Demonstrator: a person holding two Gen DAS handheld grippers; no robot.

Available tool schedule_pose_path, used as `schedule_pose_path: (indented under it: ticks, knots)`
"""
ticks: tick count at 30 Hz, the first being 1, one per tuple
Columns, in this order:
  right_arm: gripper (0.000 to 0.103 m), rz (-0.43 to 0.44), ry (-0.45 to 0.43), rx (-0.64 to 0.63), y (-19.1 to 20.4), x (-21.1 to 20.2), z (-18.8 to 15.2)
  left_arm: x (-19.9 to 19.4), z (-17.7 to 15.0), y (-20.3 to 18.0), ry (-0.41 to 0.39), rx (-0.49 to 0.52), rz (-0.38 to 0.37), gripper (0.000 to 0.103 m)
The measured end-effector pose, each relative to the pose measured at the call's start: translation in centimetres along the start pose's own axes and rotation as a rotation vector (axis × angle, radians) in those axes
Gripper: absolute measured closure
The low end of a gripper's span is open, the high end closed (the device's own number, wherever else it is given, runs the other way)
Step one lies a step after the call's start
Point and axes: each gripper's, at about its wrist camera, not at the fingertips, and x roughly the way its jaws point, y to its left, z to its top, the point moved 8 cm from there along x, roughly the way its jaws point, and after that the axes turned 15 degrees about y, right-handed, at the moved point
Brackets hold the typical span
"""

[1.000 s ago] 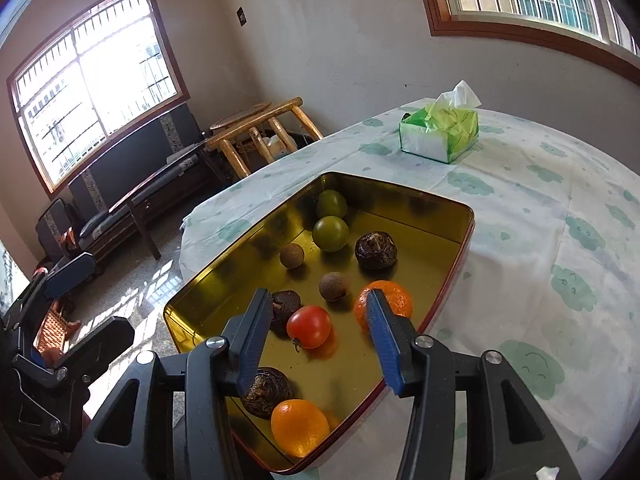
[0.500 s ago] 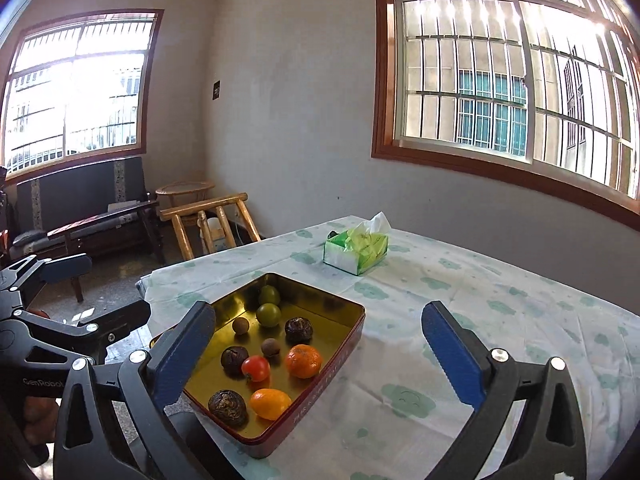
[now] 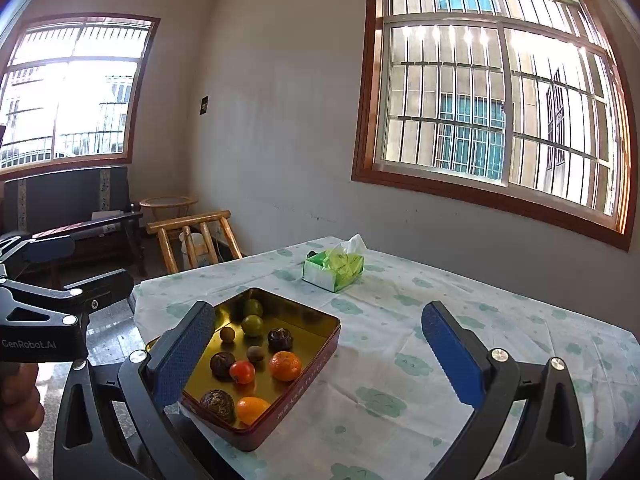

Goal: Organize fruits

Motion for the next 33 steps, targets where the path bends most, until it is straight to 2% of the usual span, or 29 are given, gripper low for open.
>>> schedule_pose_path:
  ticks: [10, 24, 28, 33]
  knots:
    - [0.000, -0.007, -0.016, -0.006, 0.1, -1.2, 0.0, -1.7, 0.2, -0.5, -0.028, 0.008, -0.003, 0.000]
    - [0.000, 0.000, 0.020, 0.024, -1.2, -0.6, -1.4, -1.0, -0.2, -1.5, 0.016, 0.031, -0.018, 0.000]
    - [0.000, 0.008, 0.050, 0.042, -2.2, 0.3, -2.1, 0.0, -0.2, -2.1, 0.047, 0.044, -0.025, 0.000]
    - [0.000, -0.002, 0.139, 0.078, -5.9, 2.9, -3.6, 1.5, 0.0, -2.9, 0.072, 0.084, 0.019, 0.000]
